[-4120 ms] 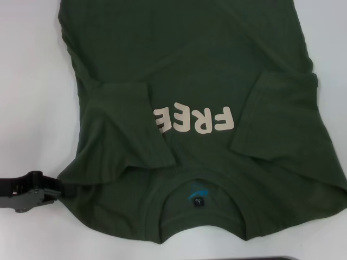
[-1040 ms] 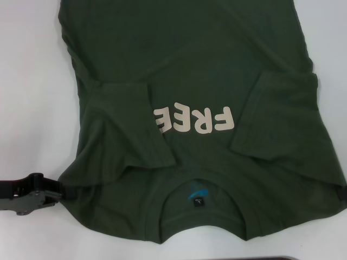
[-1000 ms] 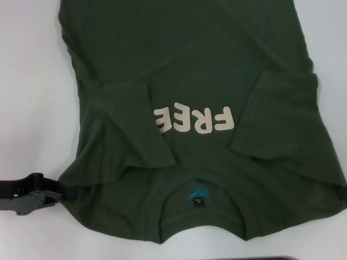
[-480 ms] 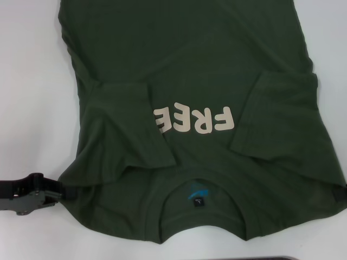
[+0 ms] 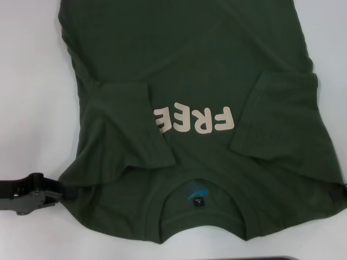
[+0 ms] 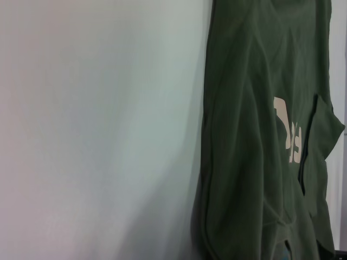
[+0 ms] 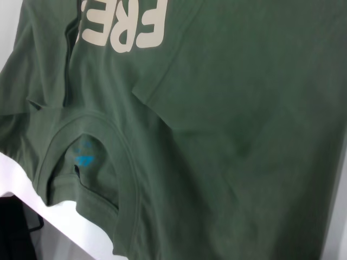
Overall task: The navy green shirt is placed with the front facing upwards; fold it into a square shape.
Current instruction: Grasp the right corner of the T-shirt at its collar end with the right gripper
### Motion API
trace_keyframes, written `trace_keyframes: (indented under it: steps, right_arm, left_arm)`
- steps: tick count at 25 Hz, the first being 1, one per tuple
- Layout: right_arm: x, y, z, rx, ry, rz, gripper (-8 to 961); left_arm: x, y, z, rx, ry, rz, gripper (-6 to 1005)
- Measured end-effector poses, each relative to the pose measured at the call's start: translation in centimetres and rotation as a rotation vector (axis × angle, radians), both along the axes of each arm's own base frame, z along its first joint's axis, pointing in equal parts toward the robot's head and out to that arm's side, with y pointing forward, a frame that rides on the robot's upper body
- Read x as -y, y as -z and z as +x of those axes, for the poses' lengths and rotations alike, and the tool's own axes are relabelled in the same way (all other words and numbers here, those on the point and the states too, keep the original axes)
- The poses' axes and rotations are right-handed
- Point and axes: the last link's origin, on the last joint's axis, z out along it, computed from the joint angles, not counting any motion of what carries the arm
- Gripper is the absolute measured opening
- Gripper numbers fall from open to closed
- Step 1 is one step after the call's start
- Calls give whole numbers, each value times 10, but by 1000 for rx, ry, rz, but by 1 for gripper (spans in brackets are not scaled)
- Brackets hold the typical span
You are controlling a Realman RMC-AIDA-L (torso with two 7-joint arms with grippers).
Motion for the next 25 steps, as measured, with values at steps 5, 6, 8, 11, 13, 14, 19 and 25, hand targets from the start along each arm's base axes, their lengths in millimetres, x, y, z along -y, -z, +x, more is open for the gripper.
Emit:
trace_keyframes:
  steps: [5, 6, 8, 11, 13, 14, 19, 25]
  right_arm:
    - [-3, 2, -3, -17, -4, 2, 881]
    - [-3, 2, -3, -17, -4, 2, 881]
    - [-4, 4, -5, -25, -8, -3, 881]
    - [-5, 5, -7, -31, -15, -6, 881]
    - [-6, 7, -8, -33, -18, -9, 881]
    - [-6, 7, -8, -33, -18, -10, 881]
    - [-4, 1, -4, -11, -4, -7, 880]
    - [0, -15, 4, 7, 22, 10, 880]
  left_arm:
    - [0, 0, 0, 0, 1, 0, 30]
    - [0, 0, 0, 0, 1, 0, 30]
    - [0, 0, 0, 0, 1, 0, 30]
    - [0, 0, 0, 0, 1, 0, 30]
    - [0, 0, 0, 0, 1, 0, 30]
    - [0, 0, 0, 0, 1, 0, 30]
    - [0, 0, 0, 0, 1, 0, 30]
    - [0, 0, 0, 0, 1, 0, 30]
